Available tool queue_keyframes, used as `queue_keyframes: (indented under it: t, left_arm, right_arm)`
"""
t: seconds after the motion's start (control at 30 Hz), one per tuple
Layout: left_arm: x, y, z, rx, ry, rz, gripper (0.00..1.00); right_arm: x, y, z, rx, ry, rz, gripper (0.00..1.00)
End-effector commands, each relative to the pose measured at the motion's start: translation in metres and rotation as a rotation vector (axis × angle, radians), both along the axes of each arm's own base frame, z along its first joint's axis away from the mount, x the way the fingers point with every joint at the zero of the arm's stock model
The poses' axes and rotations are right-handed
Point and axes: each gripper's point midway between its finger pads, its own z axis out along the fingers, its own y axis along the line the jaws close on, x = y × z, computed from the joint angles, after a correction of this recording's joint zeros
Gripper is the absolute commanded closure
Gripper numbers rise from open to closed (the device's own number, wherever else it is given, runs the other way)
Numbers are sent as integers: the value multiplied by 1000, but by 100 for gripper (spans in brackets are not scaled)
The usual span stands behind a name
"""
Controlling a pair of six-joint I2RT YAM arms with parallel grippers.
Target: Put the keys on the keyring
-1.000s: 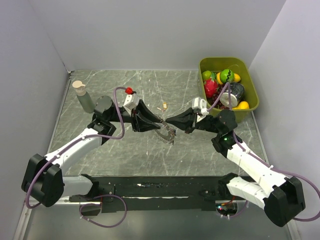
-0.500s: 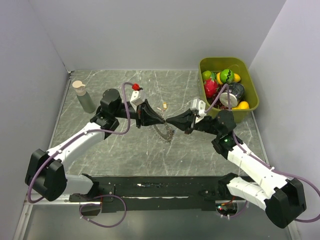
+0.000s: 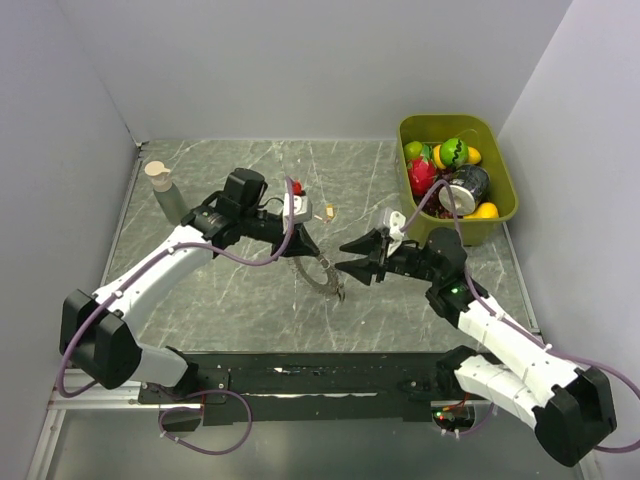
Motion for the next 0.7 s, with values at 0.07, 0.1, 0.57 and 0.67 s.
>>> queue_keyframes:
  t: [0.07,0.1,0.57,0.67]
  left_arm:
    - [12,12,14,115,-178,50,99]
    - [10,11,15,131,-194,44,99]
    - [6,4,-42,277,-110,-18,99]
    - [7,-8,-56,271,-94,-21,99]
  right_arm:
    - [5,-6,35,-53,-127,-29,42]
    - [5,-6,38,-60,-134,-17,41]
    - [17,5,16,-23,47,-11,43]
    - [21,0,-1,-10,109,-63,41]
